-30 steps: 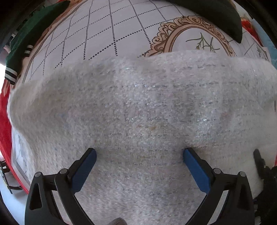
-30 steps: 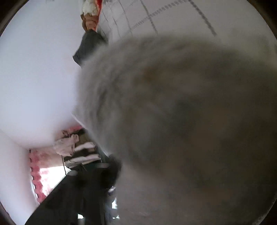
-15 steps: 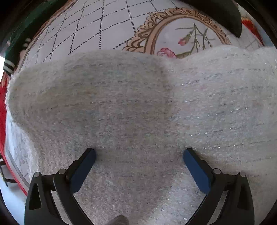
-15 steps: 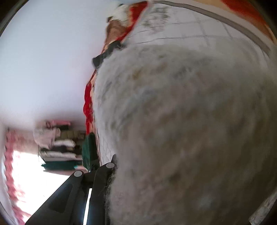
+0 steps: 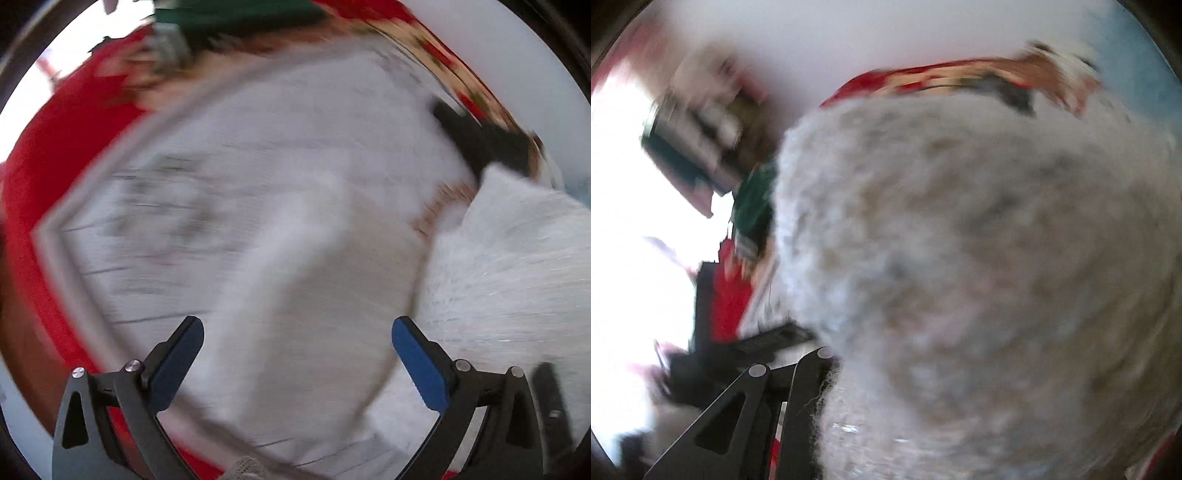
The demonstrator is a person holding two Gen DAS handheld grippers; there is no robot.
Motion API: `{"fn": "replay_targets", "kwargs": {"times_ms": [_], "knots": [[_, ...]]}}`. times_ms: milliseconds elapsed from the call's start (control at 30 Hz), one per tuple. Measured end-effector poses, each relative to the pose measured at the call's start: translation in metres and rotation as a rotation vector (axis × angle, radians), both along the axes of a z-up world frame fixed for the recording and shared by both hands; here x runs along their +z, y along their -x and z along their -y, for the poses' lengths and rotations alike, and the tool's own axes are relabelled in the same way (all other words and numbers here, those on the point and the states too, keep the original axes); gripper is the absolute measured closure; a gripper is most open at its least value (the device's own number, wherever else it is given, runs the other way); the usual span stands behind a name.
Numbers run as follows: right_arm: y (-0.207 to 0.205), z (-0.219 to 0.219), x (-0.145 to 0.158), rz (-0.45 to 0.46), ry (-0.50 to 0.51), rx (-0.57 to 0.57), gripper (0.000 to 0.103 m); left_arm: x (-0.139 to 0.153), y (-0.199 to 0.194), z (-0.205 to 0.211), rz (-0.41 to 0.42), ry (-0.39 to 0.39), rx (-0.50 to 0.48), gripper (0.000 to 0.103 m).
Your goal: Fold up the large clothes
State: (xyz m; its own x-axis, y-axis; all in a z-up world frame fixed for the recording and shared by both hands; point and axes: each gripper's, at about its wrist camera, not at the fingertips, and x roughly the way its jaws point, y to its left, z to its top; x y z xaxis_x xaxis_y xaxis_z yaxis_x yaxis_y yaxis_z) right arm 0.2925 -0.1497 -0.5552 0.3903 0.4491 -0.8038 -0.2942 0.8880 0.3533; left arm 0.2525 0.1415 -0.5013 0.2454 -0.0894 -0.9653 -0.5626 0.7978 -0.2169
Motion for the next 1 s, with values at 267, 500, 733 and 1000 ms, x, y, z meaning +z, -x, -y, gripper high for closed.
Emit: {"fn": "replay_targets", "kwargs": {"times_ms": [267, 500, 733, 1000], "knots": [[0.039, -0.177, -0.085, -0.115, 0.213, 0.441, 0.056, 0.012, 0.109, -0.104, -0.054, -0.100, 0.266, 0.000], [0.037, -0.183, -0.096, -0.391, -0.039, 0.613, 0.031, 0.032, 0.122, -0.116, 0.021, -0.052, 0.337, 0.000], [0.002, -0.085, -0.053, -0.287, -0.218, 0.237, 0.031, 0.041, 0.082, -0.090, 0.087, -0.059, 0.268, 0.000], [-0.064, -0.014, -0.092, -0.370, -0.092, -0.005, 0.031, -0.053, 0.119, -0.077, -0.085, 0.113, 0.428, 0.001]]}}
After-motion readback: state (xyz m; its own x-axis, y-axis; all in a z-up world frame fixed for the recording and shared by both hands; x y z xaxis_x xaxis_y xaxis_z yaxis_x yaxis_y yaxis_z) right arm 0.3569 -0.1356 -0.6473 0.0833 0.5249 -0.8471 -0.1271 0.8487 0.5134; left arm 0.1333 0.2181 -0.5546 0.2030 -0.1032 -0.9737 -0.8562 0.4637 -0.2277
